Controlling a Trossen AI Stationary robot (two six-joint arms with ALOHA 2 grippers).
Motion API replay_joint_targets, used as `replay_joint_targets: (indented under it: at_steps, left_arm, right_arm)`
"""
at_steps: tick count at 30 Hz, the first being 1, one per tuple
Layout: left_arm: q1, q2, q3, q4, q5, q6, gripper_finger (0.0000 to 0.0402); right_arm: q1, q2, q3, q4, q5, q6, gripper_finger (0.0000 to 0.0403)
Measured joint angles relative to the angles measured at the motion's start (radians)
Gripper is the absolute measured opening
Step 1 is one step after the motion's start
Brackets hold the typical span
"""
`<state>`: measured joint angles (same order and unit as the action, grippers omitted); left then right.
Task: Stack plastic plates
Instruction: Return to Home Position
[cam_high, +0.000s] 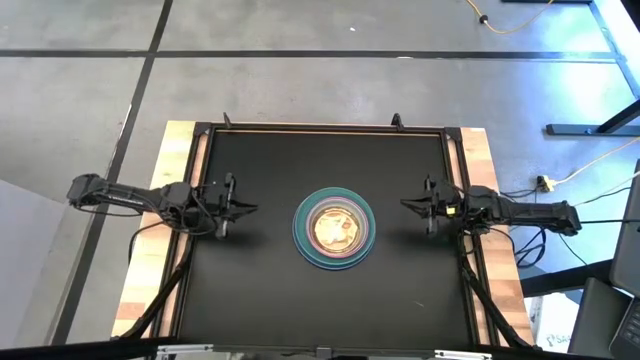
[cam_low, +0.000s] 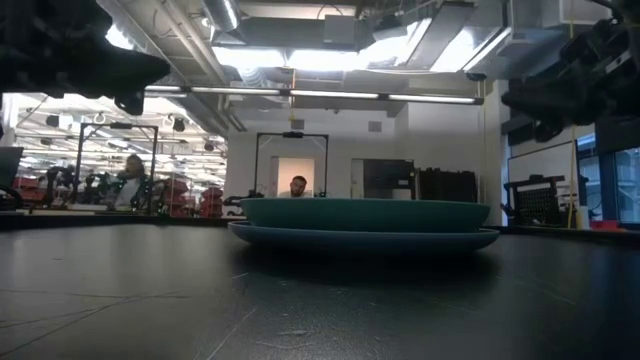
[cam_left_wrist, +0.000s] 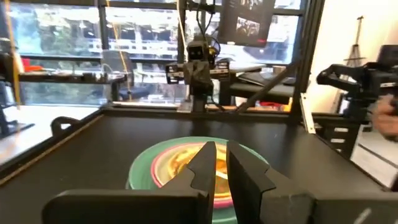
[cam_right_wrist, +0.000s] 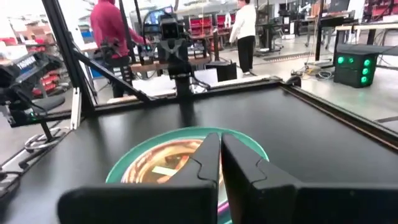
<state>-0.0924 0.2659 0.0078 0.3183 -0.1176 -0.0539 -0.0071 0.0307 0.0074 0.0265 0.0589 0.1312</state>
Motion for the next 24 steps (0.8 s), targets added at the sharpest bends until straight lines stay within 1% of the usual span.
replay_joint_targets:
  at_steps: [4, 10, 11, 15, 17, 20, 21, 23, 24]
  left_arm:
    - [-0.014, 0.000, 0.000, -0.004, -0.057, 0.035, 0.0031]
    - [-0.013, 0.001, 0.000, -0.008, -0.092, 0.027, 0.0031]
    - [-0.013, 0.001, 0.000, -0.011, -0.119, 0.020, 0.0031]
    - [-0.013, -0.004, 0.000, -0.083, -0.296, 0.011, 0.0031]
    - [-0.013, -0.031, 0.000, -0.110, -0.343, 0.011, 0.0031]
    - [-0.013, -0.090, 0.000, -0.167, -0.346, 0.005, 0.0031]
    - [-0.013, -0.113, 0.000, -0.192, -0.333, -0.003, 0.0031]
    - [-0.013, -0.168, 0.000, -0.254, -0.279, -0.032, 0.0031]
    - [-0.013, -0.191, 0.000, -0.259, -0.244, -0.047, 0.0031]
  right_arm:
    - [0.000, 0.000, 0.000, 0.000, 0.001, -0.004, 0.0012]
    - [0.000, -0.001, 0.000, -0.001, 0.000, -0.004, 0.0012]
    - [0.000, -0.001, 0.000, -0.001, 0.001, -0.005, 0.0012]
    - [0.000, -0.001, 0.000, -0.001, 0.001, -0.005, 0.0012]
    - [0.000, -0.001, 0.000, -0.002, 0.001, -0.005, 0.0012]
    - [0.000, -0.001, 0.000, -0.002, 0.001, -0.005, 0.0012]
    - [0.000, -0.001, 0.000, -0.002, 0.001, -0.005, 0.0012]
    - [0.000, -0.001, 0.000, -0.002, 0.001, -0.006, 0.0012]
    - [0.000, -0.001, 0.000, -0.002, 0.001, -0.006, 0.0012]
